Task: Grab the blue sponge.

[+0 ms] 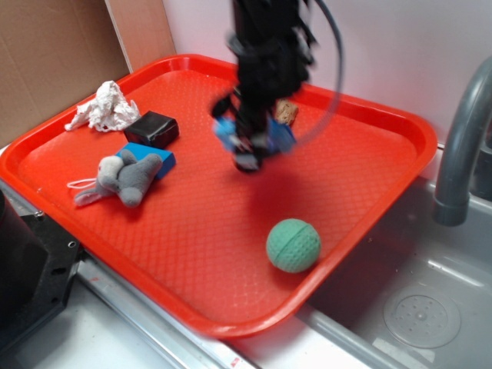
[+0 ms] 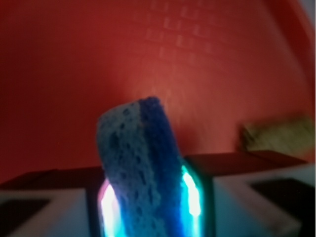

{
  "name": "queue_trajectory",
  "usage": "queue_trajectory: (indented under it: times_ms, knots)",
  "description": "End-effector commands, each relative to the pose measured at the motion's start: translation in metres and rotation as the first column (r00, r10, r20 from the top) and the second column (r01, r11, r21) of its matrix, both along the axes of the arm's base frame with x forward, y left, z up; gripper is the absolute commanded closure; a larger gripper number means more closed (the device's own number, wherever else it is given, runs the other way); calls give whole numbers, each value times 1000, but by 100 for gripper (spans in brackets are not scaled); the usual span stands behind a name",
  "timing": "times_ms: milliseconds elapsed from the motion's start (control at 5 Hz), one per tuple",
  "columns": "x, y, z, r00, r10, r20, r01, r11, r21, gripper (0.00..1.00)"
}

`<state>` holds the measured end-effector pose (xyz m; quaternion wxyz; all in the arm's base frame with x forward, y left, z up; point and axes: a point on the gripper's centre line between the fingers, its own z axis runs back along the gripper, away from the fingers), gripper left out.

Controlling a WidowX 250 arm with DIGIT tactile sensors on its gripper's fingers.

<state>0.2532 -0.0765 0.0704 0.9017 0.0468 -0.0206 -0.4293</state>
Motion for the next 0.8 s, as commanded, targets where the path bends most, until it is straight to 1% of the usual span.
queue_trajectory:
  times_ms: [0, 200, 400, 600]
  knots:
    - [-52, 33, 110, 906, 423, 22, -421, 904, -80, 100]
    - [-65, 30, 125, 773, 631, 60, -632, 775, -12, 100]
    - [-69, 41, 134, 591, 805, -52, -806, 586, -87, 100]
    - [-65, 50, 136, 385, 920, -68, -905, 362, -224, 100]
